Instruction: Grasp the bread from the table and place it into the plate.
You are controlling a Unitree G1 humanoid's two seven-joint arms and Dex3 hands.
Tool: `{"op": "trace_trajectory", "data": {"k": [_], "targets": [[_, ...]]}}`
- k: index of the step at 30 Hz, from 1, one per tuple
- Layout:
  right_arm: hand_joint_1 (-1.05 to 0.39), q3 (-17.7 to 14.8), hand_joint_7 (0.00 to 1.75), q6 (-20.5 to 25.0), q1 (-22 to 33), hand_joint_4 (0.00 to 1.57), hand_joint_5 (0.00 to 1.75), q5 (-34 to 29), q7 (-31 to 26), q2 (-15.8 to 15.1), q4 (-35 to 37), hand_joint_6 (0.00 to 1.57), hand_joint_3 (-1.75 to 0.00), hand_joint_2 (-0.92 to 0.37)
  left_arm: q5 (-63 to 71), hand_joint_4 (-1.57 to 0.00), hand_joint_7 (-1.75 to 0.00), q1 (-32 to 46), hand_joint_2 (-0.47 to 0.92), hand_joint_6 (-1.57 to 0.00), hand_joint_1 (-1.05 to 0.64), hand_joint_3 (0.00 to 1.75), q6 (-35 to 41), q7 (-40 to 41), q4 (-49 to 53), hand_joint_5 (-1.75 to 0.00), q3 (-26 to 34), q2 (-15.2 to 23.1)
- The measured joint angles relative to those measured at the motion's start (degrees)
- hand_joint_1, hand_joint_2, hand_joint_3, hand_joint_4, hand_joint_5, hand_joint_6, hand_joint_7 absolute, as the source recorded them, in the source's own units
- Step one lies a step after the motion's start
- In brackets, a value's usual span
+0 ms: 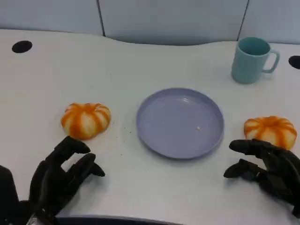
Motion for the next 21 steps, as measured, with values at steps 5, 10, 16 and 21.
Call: {"op": "trace_trajectory", "data": {"k": [5,10,16,21], "targets": [[-0.38,-0.01,0.44,-0.12,0.01,0.74,1.06,0.01,0.00,0.16,0.02,0.88,-0.01,-0.92,6.60,-0.28,-0.60,0.83,0.92,-0.40,-0.49,0.06,-10.69,-0.53,-2.22,-1.11,-3.60,2.38],[-0.39,0.03,0.44,-0.40,0.08,0.73,1.06,-0.06,-0.03,0.28,-0.03,0.88,-0.01,-0.92,16.65,-0.35,-0.09,1.22,0.91,-0.56,-0.55,0.01,-21.86,3.75,-4.19,-0.75,-6.84,5.21],[-0.38,0.28,0.45,-0.14,0.53,0.72,1.06,-0.20,-0.52,0.36,-1.02,0.87,-0.02,-0.92,30.42,-0.20,0.00,1.44,0.92,-0.43,-0.58,0.02,-28.53,14.15,-7.80,-0.65,-9.91,9.47],[-0.40,0.38,0.45,0.27,0.59,0.71,1.06,-0.27,-0.86,0.37,-1.34,0.87,-0.02,-0.92,44.91,-0.06,0.00,0.39,0.92,-0.32,-0.65,0.05,-30.92,23.60,-13.19,-0.61,-11.77,15.74]]}}
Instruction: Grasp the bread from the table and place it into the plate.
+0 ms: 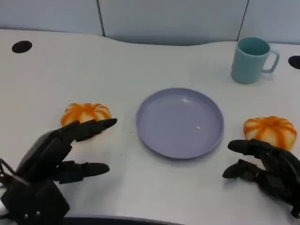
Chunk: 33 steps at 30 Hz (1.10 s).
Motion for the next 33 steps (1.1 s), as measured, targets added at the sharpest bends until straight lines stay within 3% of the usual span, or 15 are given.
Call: {"op": "trace_trajectory", "data": {"k": [5,16,24,33], "targets": [[-0.38,0.39,0.46,0.11,0.09,0.71,1.07,-0.10,-0.21,0.00,-0.34,0.87,-0.03,-0.92,9.75,-0.10,0.00,-0.41,0.92,-0.27,-0.72,0.05,6.29,4.73,-8.04,-0.33,-1.97,3.17],[-0.39,0.38,0.46,0.20,0.10,0.72,1.06,0.00,-0.34,0.09,-0.40,0.86,-0.03,-0.92,23.88,-0.03,0.00,-2.56,0.92,-0.21,-0.74,0.04,21.32,7.48,-19.44,-0.22,-7.77,6.97],[-0.39,0.96,0.47,0.32,0.19,0.72,1.07,-0.12,-0.85,0.18,-1.00,0.86,-0.04,-0.92,28.63,-0.01,-0.01,-9.41,0.90,-0.21,-0.71,0.00,31.54,5.55,-17.98,-0.19,-13.27,8.02],[-0.41,1.27,0.50,0.87,0.65,0.72,1.09,0.05,-1.00,0.24,-1.96,0.85,-0.03,-0.92,28.59,0.00,0.00,-20.11,0.88,-0.16,-0.67,0.00,38.08,2.36,-4.99,-0.13,-19.65,7.98]]}}
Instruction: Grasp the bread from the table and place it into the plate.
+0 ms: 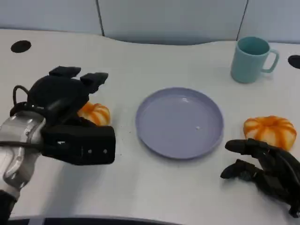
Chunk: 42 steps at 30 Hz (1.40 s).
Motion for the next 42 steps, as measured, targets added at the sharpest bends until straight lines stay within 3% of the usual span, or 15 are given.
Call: {"op": "trace_trajectory", "data": {"k": [11,25,42], "targets": [[-0.38,0.22,0.50,0.00,0.32,0.72,1.07,0.21,0.10,-0.02,-0.46,0.84,-0.05,-0.92,-0.23,-0.02,-0.01,-12.71,0.81,-0.19,-0.67,0.00,9.37,-7.23,17.51,-0.12,-7.27,-3.53],[-0.38,0.15,0.51,0.45,0.56,0.72,1.08,1.00,0.80,-0.01,-0.83,0.85,-0.05,-0.92,-3.54,0.00,0.00,-22.39,0.79,-0.19,-0.68,0.00,4.48,0.91,47.17,-0.14,-12.61,-9.02],[-0.39,0.06,0.50,0.38,0.67,0.72,1.08,1.08,1.45,-0.04,-0.77,0.83,-0.06,-0.92,-3.58,0.00,0.00,-25.15,0.76,-0.17,-0.62,0.00,3.68,6.66,56.75,-0.07,-16.34,-13.08]]}}
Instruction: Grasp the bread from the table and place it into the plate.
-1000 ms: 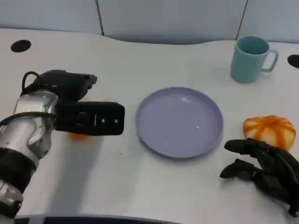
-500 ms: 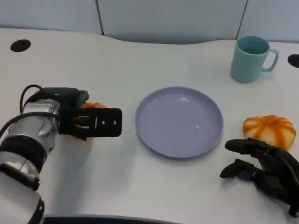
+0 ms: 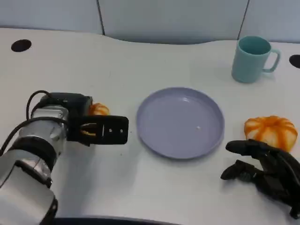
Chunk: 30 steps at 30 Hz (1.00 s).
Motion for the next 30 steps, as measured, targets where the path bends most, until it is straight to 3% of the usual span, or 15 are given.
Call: {"op": "trace_trajectory", "data": {"k": [13,18,24,27,30], "targets": [[-0.35,0.12,0.50,0.05,1.33,0.71,1.07,0.07,0.03,0.02,-1.76,0.83,-0.06,-0.92,0.39,-0.13,-0.02,0.02,0.72,-0.24,-0.51,0.00,-0.02,4.16,1.51,-0.12,-2.20,-2.93],[-0.39,-0.09,0.50,0.04,1.41,0.71,1.07,0.31,0.85,0.02,-1.62,0.83,-0.05,-0.92,0.11,-0.16,-0.02,0.08,0.70,-0.28,-0.44,0.00,0.33,4.89,2.03,-0.12,-3.02,-3.36],[-0.40,-0.09,0.50,0.16,1.54,0.71,1.07,0.29,0.70,0.02,-1.82,0.83,-0.05,-0.92,0.29,-0.27,-0.04,0.38,0.76,-0.36,-0.38,0.01,1.20,6.07,2.25,-0.15,-4.04,-3.99],[-0.39,-0.08,0.50,0.18,1.56,0.71,1.06,0.29,0.57,0.02,-1.86,0.82,-0.04,-0.92,-0.11,-0.62,-0.10,0.64,0.88,-0.67,-0.26,0.03,1.10,7.23,2.25,-0.33,-3.71,-4.00],[-0.39,-0.10,0.50,0.18,1.56,0.70,1.07,0.30,0.57,0.02,-1.85,0.82,-0.04,-0.92,-0.49,-0.72,-0.06,1.16,0.92,-0.77,-0.25,0.05,0.85,9.68,2.25,-0.57,-3.19,-3.95]]}}
